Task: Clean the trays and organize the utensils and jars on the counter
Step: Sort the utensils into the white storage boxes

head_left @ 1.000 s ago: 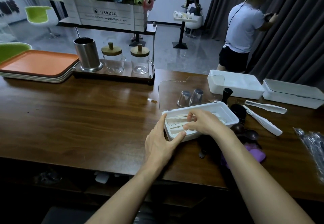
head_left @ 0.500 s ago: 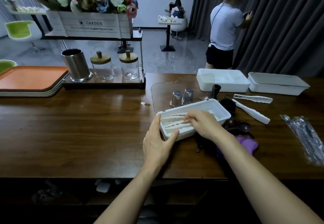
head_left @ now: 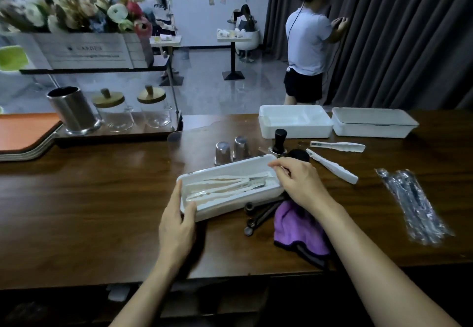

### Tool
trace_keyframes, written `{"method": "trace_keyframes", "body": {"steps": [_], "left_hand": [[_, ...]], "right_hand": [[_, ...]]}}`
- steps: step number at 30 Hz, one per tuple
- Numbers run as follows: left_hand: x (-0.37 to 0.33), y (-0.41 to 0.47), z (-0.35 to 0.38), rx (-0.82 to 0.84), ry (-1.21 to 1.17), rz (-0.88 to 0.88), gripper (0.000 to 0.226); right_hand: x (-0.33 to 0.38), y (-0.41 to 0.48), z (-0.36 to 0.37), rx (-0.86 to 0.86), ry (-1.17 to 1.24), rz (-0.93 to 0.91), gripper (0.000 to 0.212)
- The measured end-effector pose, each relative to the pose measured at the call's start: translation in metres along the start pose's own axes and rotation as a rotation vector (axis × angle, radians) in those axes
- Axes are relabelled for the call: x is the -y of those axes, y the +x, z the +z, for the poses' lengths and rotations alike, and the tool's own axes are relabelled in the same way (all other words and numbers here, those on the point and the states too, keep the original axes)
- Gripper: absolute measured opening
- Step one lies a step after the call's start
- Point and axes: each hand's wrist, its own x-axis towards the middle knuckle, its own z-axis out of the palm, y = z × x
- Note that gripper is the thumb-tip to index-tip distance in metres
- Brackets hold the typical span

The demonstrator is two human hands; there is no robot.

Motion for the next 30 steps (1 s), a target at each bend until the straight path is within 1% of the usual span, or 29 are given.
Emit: {"method": "trace_keyframes", "body": {"steps": [2, 6, 10, 13, 18, 20, 24, 27, 30], "left_hand": [[0.001, 0.000, 0.001, 0.000, -0.005, -0.012, 0.065], [0.001, 0.000, 0.003, -0.017, -0.027, -0.014, 0.067], [-0.004, -0.002, 0.007, -0.063, -0.014, -0.057, 0.057], [-0.006, -0.004, 0.009, -0.075, 0.030, -0.070, 0.057], [-0.013, -0.005, 0.013, -0.102, 0.128, -0.080, 0.073], [-0.015, -0.005, 0.015, -0.111, 0.146, -0.081, 0.076], [-0.020, -0.005, 0.016, -0.108, 0.135, -0.094, 0.074], [-0.026, -0.006, 0.017, -0.117, 0.115, -0.102, 0.068], [-0.029, -0.008, 0.019, -0.125, 0.114, -0.108, 0.071]], "right_hand": [[-0.024, 0.010, -0.018, -0.037, -0.026, 0.012, 0.022], [-0.073, 0.032, -0.050, -0.047, -0.095, 0.092, 0.022], [-0.120, 0.051, -0.067, -0.017, -0.080, 0.146, 0.028], [-0.143, 0.061, -0.076, 0.068, -0.107, 0.179, 0.045], [-0.167, 0.083, -0.083, 0.278, -0.309, 0.195, 0.087], [-0.175, 0.089, -0.082, 0.328, -0.368, 0.203, 0.095], [-0.187, 0.097, -0.079, 0.388, -0.435, 0.208, 0.099], [-0.189, 0.099, -0.078, 0.406, -0.413, 0.229, 0.098], [-0.186, 0.099, -0.080, 0.403, -0.391, 0.246, 0.094]]}}
